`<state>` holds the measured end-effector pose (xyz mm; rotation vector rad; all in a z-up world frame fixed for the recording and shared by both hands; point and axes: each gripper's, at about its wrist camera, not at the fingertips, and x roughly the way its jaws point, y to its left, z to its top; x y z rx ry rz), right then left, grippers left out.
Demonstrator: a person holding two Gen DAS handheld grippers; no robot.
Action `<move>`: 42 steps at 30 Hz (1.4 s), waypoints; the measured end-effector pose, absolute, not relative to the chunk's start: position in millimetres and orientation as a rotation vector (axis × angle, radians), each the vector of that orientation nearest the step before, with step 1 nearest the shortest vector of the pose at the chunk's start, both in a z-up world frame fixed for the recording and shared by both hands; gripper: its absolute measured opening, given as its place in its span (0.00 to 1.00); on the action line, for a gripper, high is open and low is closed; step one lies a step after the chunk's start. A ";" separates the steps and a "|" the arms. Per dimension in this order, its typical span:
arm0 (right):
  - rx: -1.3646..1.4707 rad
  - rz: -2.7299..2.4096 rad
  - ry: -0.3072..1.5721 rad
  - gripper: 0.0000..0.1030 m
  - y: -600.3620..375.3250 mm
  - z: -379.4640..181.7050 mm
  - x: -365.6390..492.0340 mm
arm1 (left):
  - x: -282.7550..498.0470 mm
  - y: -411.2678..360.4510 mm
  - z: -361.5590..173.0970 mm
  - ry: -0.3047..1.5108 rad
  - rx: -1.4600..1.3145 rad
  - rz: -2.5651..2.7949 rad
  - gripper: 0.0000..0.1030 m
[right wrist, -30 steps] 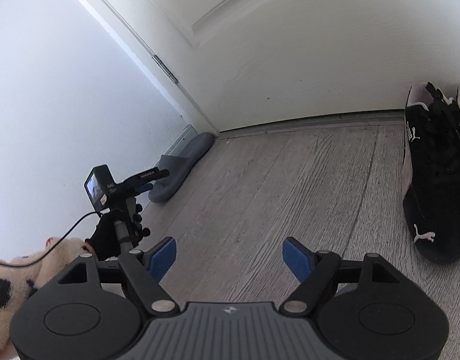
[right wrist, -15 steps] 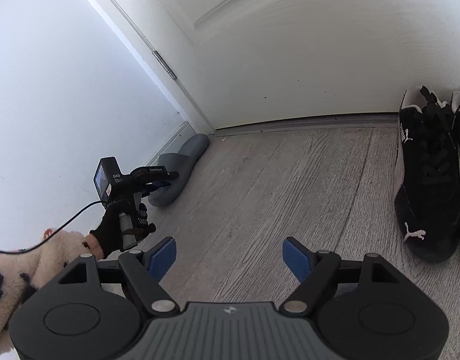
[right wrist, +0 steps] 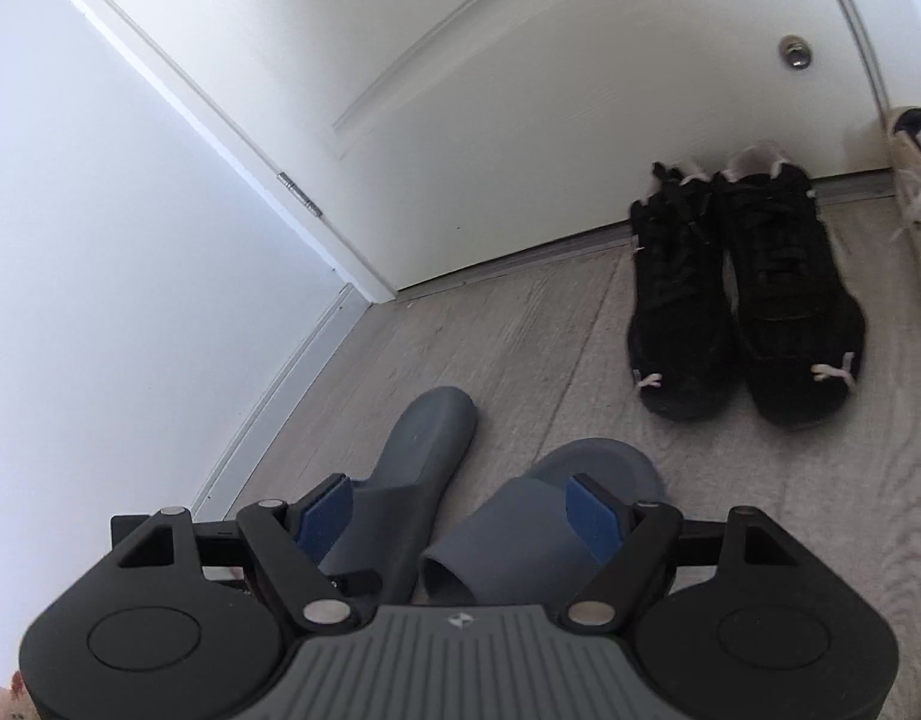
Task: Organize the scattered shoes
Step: 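Carry the grey slide with the left tool and set it beside the other grey slide, then grasp a grey slide with the right tool while the left tool holds the other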
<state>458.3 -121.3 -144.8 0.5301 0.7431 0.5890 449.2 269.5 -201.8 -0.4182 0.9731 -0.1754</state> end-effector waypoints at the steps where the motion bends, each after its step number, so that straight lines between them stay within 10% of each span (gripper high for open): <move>1: 0.539 0.578 0.741 0.77 -128.4 -144.3 454.8 | 447.3 261.4 -198.3 0.983 -0.410 -0.178 0.22; 7: 0.500 0.532 0.758 0.81 -169.5 -143.1 423.8 | 430.9 250.3 -165.5 1.018 -0.470 -0.129 0.68; 17: 0.029 0.577 0.877 0.87 -126.3 -130.8 410.7 | 394.2 230.9 -131.6 0.900 -0.395 -0.054 0.77; 42: -1.791 1.456 0.311 0.88 36.6 -200.3 453.9 | 381.8 239.7 -135.2 0.828 -0.379 -0.061 0.77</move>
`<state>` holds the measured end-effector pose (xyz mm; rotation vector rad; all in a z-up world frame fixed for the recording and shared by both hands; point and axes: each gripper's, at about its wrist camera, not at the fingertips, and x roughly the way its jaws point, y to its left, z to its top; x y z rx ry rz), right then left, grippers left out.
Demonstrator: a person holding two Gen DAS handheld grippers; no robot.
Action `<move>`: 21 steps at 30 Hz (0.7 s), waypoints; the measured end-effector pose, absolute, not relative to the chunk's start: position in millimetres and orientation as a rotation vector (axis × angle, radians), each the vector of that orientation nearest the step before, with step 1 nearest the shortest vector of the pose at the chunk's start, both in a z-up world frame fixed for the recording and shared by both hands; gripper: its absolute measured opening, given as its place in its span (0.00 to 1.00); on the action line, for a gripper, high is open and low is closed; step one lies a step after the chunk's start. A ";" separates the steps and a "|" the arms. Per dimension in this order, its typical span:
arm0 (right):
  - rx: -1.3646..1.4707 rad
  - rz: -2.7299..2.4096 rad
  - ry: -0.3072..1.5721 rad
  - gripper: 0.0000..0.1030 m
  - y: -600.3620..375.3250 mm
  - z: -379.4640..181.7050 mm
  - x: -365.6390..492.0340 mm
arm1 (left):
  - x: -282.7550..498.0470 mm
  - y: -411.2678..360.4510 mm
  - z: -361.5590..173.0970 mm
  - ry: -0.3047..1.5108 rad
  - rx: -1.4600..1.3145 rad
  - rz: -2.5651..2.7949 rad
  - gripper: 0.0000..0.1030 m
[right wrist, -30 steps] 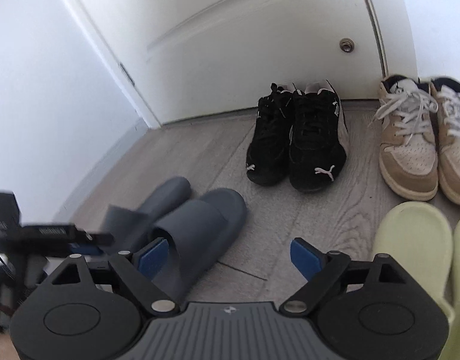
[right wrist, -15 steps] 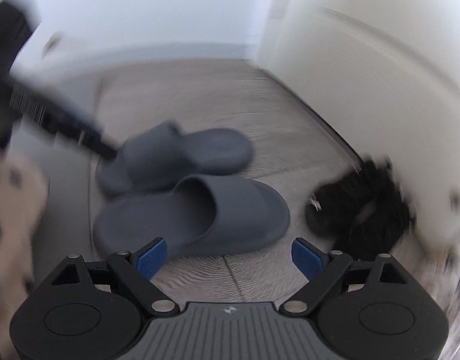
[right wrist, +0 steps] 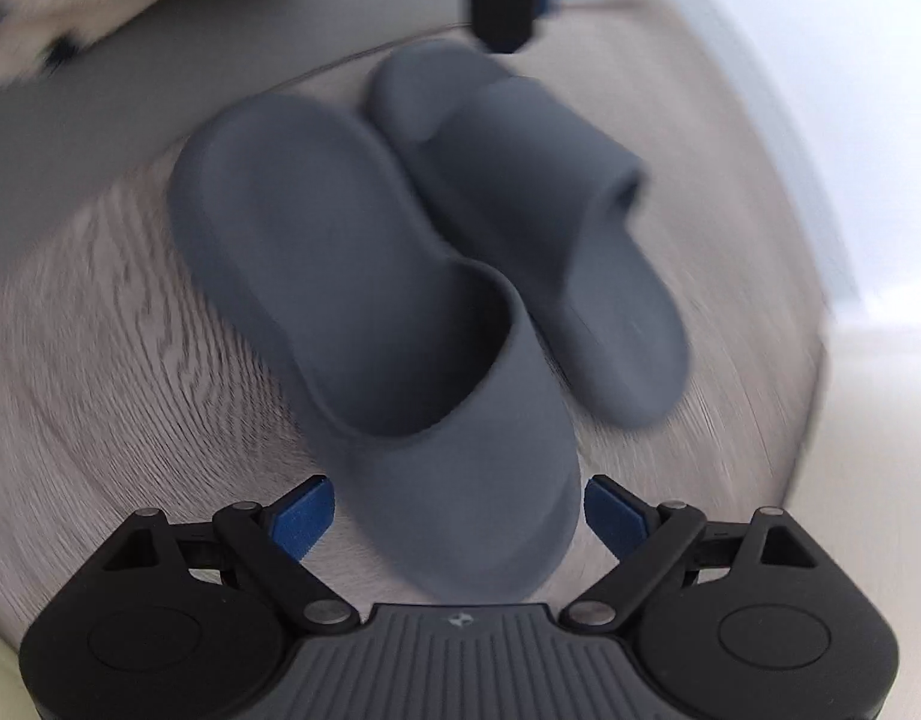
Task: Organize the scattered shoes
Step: 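Grasp a grey slide with the right tool while the left tool holds the other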
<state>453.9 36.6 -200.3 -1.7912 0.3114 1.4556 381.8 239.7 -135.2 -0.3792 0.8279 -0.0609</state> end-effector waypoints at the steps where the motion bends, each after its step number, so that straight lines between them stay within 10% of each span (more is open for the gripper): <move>1: -1.869 1.504 0.283 0.89 40.7 -202.7 453.8 | 383.4 238.0 -136.3 0.831 -0.372 -0.060 0.77; 12: -2.263 1.804 0.189 1.00 76.2 -211.8 454.3 | 389.3 237.0 -141.1 0.835 -0.345 -0.063 0.77; 21: -1.727 1.438 0.800 0.99 66.9 -190.3 463.2 | 384.9 262.2 -144.6 0.833 -0.461 -0.045 0.77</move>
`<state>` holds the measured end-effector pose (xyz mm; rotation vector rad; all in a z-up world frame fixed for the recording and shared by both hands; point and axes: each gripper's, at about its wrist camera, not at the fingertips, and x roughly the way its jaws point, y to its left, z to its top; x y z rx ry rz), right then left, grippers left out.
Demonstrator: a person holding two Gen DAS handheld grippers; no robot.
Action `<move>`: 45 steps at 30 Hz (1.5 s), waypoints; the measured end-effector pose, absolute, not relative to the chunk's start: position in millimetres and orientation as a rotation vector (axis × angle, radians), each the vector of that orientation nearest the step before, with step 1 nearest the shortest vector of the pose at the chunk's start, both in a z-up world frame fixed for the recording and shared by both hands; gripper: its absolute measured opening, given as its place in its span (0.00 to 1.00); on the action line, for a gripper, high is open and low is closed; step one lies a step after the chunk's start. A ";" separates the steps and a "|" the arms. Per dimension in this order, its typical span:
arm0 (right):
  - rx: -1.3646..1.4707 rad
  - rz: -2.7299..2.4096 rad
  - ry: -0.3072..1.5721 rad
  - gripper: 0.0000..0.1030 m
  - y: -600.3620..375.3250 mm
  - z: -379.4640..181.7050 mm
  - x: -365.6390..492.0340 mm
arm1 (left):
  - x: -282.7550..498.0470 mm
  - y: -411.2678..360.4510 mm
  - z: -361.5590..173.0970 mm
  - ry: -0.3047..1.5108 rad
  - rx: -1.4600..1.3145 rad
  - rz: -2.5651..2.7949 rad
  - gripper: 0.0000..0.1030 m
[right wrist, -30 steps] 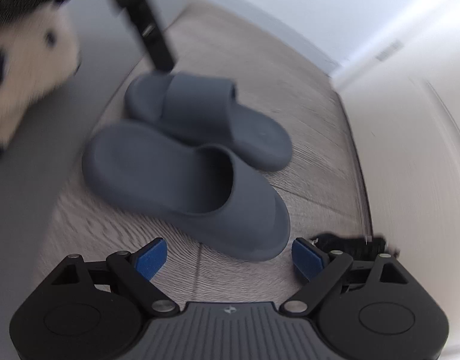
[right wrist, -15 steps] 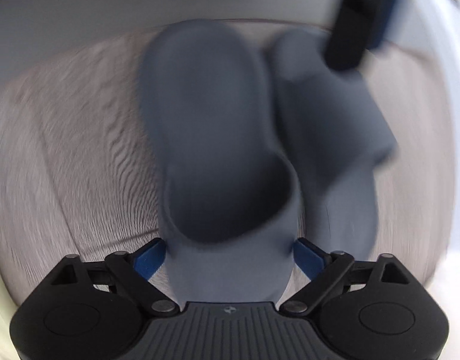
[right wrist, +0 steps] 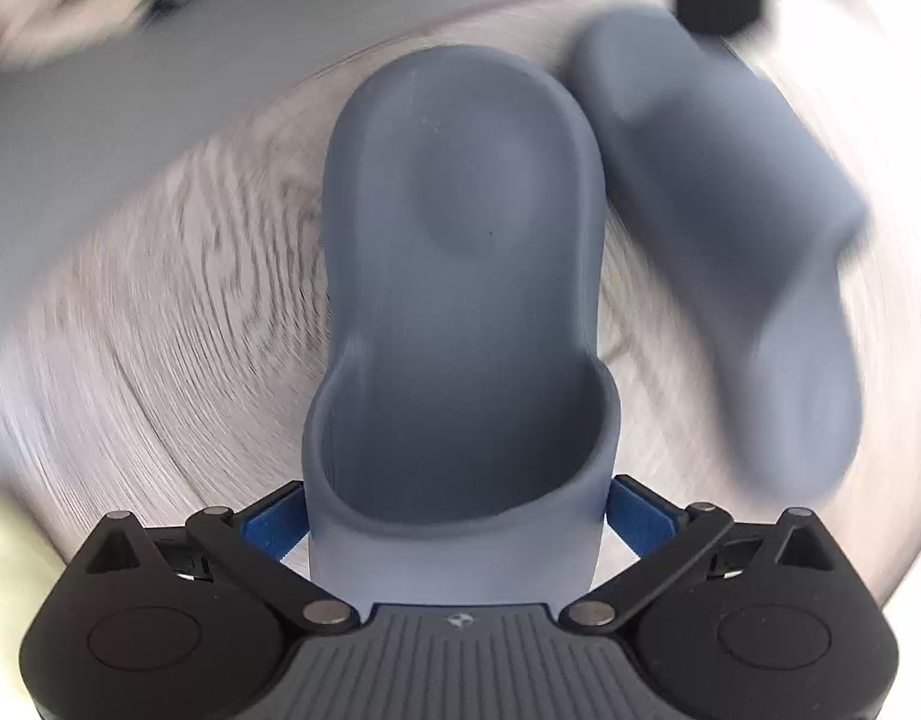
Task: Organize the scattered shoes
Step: 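Grasp a grey slide with the right tool while the left tool holds the other, then carry the grey slide with the right tool toward the green slides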
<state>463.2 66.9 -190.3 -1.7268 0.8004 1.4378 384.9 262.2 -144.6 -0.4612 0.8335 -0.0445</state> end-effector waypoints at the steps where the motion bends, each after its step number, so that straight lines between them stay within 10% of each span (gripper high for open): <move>1: -1.647 1.362 0.884 0.99 64.7 -188.3 464.6 | 384.4 261.8 -143.7 0.832 -0.458 -0.049 0.77; 9: -1.004 0.797 1.356 0.99 51.7 -169.5 472.2 | 376.9 254.5 -135.6 0.812 -0.401 -0.070 0.77; 27: -0.710 0.808 1.189 1.00 -3.1 -107.2 428.0 | 359.3 248.1 -118.3 0.778 -0.315 -0.018 0.77; 45: -0.477 0.812 0.972 0.94 -38.1 -194.2 431.9 | 360.2 222.7 -117.6 0.816 -0.234 -0.046 0.77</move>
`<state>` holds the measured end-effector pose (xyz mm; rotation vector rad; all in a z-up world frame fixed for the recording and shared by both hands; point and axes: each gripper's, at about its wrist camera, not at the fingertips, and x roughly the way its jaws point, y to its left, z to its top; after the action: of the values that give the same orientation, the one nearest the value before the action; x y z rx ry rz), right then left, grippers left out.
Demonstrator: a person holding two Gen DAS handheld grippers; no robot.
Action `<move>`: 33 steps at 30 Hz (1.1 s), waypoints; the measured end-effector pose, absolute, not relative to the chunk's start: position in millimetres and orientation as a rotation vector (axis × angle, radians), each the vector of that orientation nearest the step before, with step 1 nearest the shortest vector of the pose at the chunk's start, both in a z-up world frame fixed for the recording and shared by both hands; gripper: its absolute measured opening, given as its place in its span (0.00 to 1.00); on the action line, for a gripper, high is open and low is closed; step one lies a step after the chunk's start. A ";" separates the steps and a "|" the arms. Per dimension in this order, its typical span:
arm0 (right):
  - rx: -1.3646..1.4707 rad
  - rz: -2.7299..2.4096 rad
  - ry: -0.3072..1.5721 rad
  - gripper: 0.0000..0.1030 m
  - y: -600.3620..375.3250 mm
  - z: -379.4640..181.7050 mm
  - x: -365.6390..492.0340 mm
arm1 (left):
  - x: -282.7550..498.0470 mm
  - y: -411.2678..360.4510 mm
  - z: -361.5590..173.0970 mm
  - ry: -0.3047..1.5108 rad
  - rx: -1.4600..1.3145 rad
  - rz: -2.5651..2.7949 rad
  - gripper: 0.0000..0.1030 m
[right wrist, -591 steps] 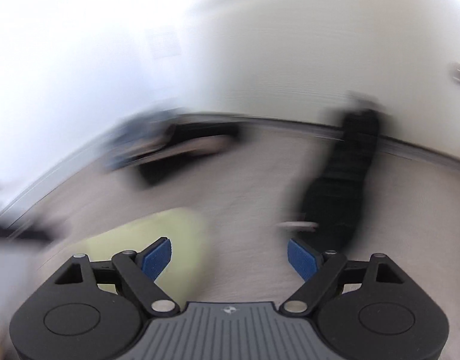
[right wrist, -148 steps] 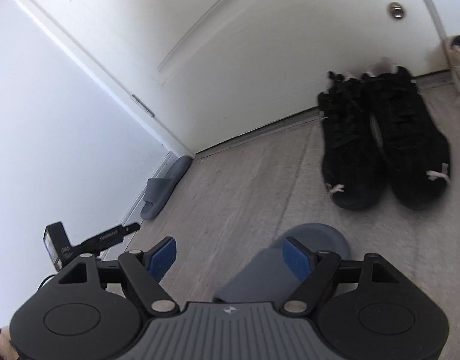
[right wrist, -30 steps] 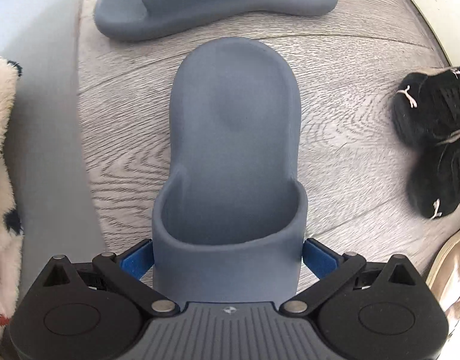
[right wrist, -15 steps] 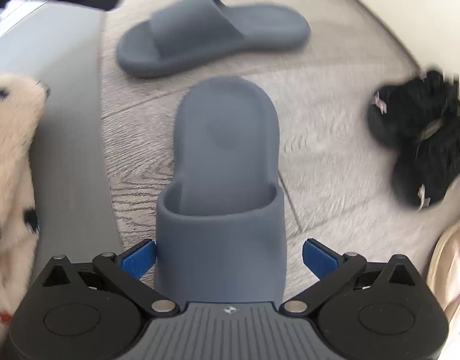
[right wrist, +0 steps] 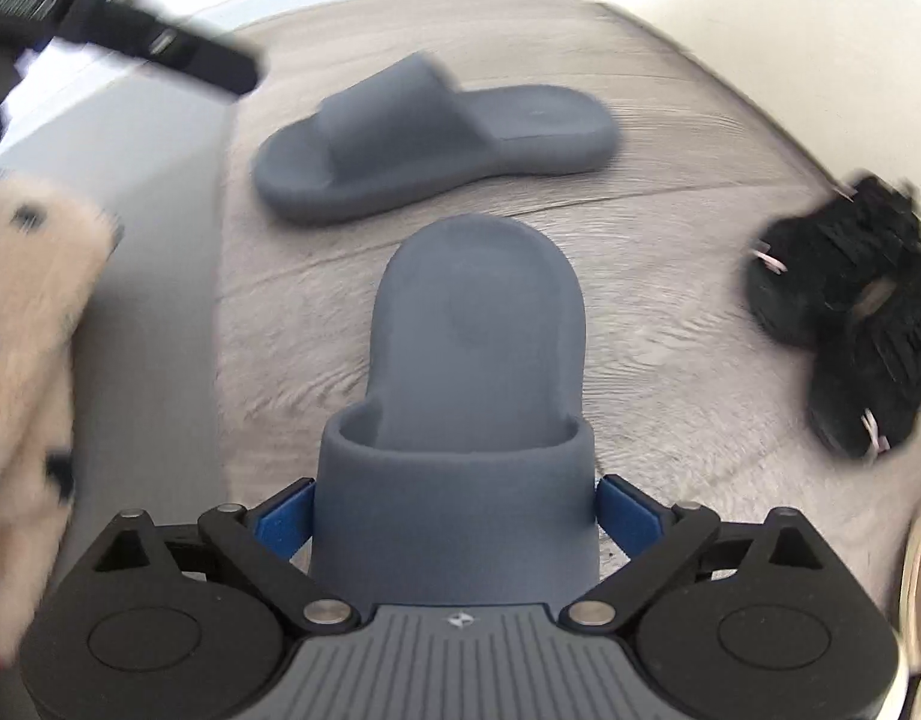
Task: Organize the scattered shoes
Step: 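Carry the grey slide with the right tool toward the green slides, then lower the grey slide onto the floor with the right tool and align it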
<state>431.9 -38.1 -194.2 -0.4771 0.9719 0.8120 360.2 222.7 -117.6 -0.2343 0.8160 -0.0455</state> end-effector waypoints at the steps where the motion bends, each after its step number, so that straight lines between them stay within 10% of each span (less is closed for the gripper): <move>1: -0.431 0.749 0.973 0.93 -39.4 -194.9 433.1 | 360.3 222.9 -118.0 0.818 -0.236 -0.044 0.77; 16: 0.085 -0.004 1.023 0.94 -79.7 -191.5 425.0 | 360.4 218.2 -119.6 0.824 -0.218 -0.037 0.77; 33: -0.208 0.478 0.753 0.99 -7.1 -162.8 397.8 | 348.6 284.6 -120.2 0.739 -0.454 0.275 0.77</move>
<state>397.8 -7.1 -162.8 -0.2077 0.7527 0.4778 348.6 284.6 -120.2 -0.4540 0.7387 0.2753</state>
